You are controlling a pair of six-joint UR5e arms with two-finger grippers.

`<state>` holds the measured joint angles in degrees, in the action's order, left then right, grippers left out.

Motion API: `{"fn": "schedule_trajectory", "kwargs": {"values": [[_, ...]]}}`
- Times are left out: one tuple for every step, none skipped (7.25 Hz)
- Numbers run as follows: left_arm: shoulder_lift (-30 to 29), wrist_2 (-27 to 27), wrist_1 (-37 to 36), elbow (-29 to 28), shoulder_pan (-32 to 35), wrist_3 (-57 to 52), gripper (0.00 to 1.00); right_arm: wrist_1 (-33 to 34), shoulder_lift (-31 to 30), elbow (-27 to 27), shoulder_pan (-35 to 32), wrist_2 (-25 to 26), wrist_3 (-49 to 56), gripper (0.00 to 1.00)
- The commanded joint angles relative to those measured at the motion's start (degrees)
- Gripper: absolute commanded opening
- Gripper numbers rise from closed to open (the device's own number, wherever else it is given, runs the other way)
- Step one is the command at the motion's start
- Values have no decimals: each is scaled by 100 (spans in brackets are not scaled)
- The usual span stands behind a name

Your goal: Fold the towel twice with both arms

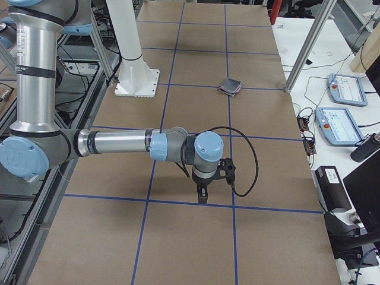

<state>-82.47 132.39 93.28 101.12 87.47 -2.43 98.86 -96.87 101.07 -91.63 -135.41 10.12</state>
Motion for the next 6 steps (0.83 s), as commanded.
{"fn": "schedule_trajectory", "kwargs": {"values": [[-14, 24, -11, -57, -10, 5, 100, 2, -60, -9, -74, -20, 7, 100], [-41, 24, -11, -57, -11, 14, 100, 2, -95, -87, -74, -55, -10, 100], [-50, 24, -11, -66, -19, 14, 100, 2, -69, -97, -74, -108, -19, 100], [-67, 24, -11, -66, -11, 14, 100, -7, -43, -79, -74, -108, -19, 100], [-67, 24, -11, -58, -11, 14, 100, -7, -34, -88, -65, -126, -19, 100], [-67, 24, -11, -58, -11, 14, 100, -7, -34, -97, -65, -143, -19, 100]]}}
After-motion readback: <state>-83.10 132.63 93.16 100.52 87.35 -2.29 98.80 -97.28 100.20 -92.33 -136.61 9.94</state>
